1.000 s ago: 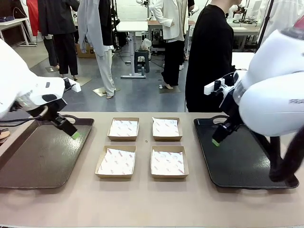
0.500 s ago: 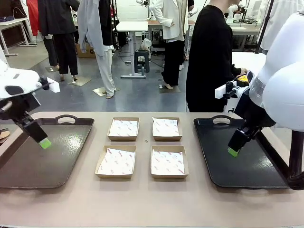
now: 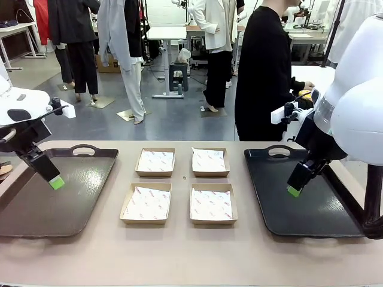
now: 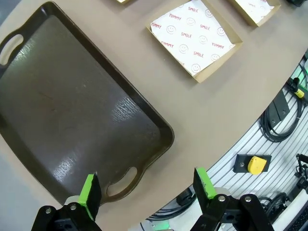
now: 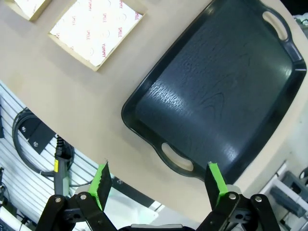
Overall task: Individually package the donuts and arrange them on the tray.
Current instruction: Pick up one Paper togo box.
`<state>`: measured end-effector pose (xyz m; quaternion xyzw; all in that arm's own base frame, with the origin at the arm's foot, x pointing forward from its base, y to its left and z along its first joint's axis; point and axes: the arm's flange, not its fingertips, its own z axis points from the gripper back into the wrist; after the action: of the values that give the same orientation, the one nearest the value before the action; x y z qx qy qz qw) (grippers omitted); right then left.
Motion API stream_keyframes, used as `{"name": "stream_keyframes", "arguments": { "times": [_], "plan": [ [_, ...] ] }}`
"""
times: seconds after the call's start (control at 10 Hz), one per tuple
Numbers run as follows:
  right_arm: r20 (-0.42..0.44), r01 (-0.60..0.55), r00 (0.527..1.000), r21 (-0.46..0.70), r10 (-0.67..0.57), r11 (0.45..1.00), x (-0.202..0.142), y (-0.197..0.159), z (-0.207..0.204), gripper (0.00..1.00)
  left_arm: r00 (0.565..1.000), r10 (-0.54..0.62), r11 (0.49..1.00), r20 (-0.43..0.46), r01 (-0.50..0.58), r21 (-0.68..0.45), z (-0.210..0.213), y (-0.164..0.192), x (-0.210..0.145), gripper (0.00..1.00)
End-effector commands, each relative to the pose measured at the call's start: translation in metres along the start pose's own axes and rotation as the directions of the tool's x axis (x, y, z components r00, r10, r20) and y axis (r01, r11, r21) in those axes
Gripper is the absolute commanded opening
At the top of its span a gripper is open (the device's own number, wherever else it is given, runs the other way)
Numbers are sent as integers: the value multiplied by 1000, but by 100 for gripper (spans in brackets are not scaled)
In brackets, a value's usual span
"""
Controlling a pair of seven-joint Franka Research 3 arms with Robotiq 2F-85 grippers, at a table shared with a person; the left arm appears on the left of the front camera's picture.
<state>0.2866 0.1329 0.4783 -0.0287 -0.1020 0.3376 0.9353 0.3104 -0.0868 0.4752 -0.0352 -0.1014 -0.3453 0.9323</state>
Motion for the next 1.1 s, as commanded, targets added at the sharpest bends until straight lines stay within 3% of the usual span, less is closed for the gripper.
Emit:
{"name": "stream_keyframes", "arguments": {
  "times": [0.0, 0.1, 0.2, 0.3, 0.4, 0.5, 0.7, 0.8, 1.0],
  "plan": [
    [23, 74, 996, 255, -83, 964, -2, -17, -1, 100, 999, 47, 969, 20, -40, -242, 7, 4, -1, 100],
    [32, 158, 981, 444, -192, 882, -7, -38, -5, 100, 994, 91, 893, 60, -55, -446, 13, 13, -3, 100],
    [19, 244, 947, 608, -321, 756, -15, -58, -12, 100, 986, 135, 787, 94, -49, -615, 16, 23, -7, 100],
    [-24, 319, 890, 745, -454, 586, -26, -79, -24, 100, 976, 198, 671, 93, -65, -739, 15, 37, -11, 100],
    [-67, 362, 831, 818, -552, 446, -40, -97, -35, 100, 962, 263, 559, 76, -88, -825, 7, 52, -15, 100],
    [-105, 375, 786, 864, -610, 335, -57, -104, -43, 100, 934, 353, 480, 61, -125, -869, 8, 63, -28, 100],
    [-111, 366, 713, 901, -693, 232, -92, -135, -53, 100, 881, 473, 370, 31, -166, -914, -14, 91, -42, 100],
    [-112, 355, 686, 914, -719, 196, -107, -143, -55, 100, 859, 512, 345, 0, -205, -916, -20, 104, -57, 100],
    [-97, 300, 676, 941, -730, 153, -129, -156, -58, 100, 812, 582, 299, -42, -262, -918, -33, 122, -79, 100]
  ]
}}
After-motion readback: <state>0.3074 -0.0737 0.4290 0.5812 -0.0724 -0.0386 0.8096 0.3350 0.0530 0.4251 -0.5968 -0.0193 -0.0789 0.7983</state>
